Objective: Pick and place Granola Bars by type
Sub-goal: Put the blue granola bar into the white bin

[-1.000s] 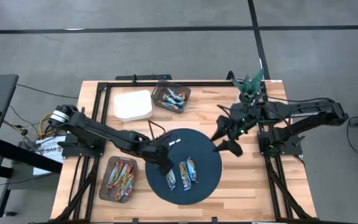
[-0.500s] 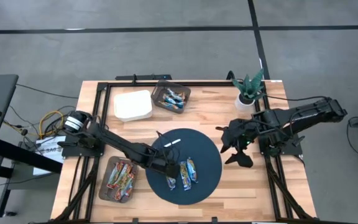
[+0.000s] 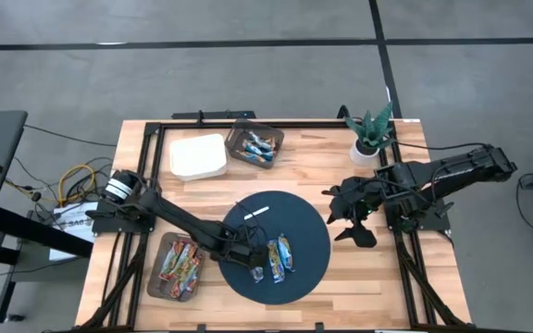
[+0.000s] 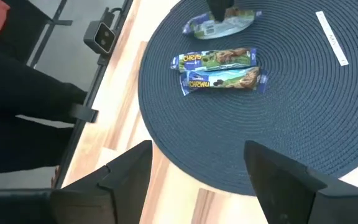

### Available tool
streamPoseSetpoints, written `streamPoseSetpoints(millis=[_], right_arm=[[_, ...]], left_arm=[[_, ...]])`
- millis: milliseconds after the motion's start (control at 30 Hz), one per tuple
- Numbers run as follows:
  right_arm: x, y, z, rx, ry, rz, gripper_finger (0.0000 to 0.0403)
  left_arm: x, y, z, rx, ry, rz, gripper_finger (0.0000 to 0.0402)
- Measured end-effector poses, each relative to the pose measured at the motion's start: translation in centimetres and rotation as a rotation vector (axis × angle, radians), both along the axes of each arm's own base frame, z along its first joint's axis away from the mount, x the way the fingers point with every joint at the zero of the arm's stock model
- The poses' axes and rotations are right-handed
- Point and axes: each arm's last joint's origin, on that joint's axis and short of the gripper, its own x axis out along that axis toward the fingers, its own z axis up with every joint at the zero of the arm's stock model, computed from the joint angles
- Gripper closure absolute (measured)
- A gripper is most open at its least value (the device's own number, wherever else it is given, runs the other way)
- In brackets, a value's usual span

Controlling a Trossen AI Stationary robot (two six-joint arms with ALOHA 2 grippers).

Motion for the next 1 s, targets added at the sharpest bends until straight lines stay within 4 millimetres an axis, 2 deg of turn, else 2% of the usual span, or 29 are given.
streamPoseSetpoints(millis=[200, 367, 1000], right_arm=[[0.0, 0.0, 0.02, -0.009, -0.007, 0.014, 0.0155], [0.0, -0.01, 0.02, -0.018, -0.014, 0.026, 0.0155], [0.21, -0.76, 0.04, -0.044, -0.037, 0.027, 0.0155]], left_arm=[[0.39, -0.01, -0.33, 0.006, -0.026, 0.018, 0.0191], [0.4, 0.05, -0.33, 0.011, -0.026, 0.032, 0.0194], [0.5, 0.53, -0.37, 0.005, -0.014, 0.051, 0.0362]])
